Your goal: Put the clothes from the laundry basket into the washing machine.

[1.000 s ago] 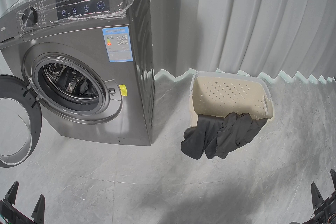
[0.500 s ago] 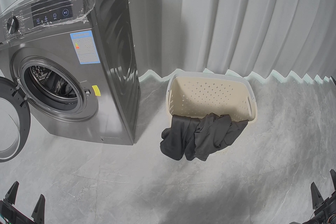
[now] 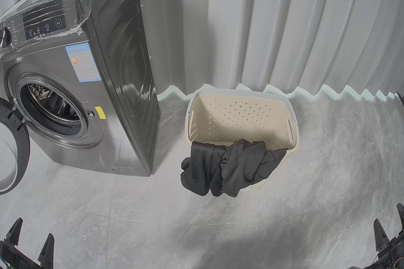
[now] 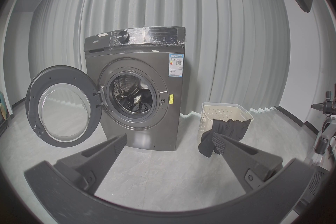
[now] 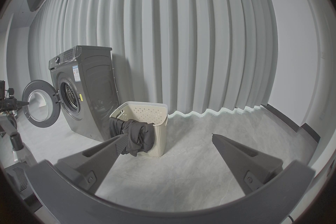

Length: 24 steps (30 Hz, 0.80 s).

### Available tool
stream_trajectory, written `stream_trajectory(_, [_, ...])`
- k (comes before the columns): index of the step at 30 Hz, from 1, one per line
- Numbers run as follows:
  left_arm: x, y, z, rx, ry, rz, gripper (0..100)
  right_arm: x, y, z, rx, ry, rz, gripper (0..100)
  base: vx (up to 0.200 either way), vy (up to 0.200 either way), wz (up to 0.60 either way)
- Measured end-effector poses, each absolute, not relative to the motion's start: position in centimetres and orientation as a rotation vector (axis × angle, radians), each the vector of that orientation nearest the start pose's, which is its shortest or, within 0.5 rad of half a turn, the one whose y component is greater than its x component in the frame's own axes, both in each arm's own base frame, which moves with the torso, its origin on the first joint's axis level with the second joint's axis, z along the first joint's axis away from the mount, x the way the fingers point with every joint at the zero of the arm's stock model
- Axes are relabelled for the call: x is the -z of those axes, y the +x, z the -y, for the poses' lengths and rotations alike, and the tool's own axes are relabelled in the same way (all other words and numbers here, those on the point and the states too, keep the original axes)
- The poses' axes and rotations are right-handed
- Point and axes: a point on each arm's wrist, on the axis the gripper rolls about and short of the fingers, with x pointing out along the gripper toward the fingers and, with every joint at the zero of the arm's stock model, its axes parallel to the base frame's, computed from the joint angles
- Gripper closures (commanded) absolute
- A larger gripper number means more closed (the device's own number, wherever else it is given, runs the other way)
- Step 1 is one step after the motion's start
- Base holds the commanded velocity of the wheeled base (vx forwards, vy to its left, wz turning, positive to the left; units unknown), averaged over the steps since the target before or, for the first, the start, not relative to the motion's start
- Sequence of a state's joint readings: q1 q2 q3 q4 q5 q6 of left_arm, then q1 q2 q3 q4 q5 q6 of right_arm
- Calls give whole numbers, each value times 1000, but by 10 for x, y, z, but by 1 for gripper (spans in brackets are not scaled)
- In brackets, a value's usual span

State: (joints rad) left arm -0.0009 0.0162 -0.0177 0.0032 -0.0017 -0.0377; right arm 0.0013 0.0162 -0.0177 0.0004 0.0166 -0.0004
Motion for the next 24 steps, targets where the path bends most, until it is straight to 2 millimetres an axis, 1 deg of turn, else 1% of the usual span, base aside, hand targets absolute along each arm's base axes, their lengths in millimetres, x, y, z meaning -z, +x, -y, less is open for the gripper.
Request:
stream_trajectory(6, [-80,-23,0,1,-39,-2,0,-81,-23,0,-9,-1,1,0,0,0,0])
stream_trajectory(12, [-80,-23,0,2,-40,-2,0,-81,-23,0,-11,0,1,0,200,0,0])
stream_trajectory(24, [-80,-23,0,1,-36,-2,0,-81,-23,0,-17,11,4,0,0,0,0])
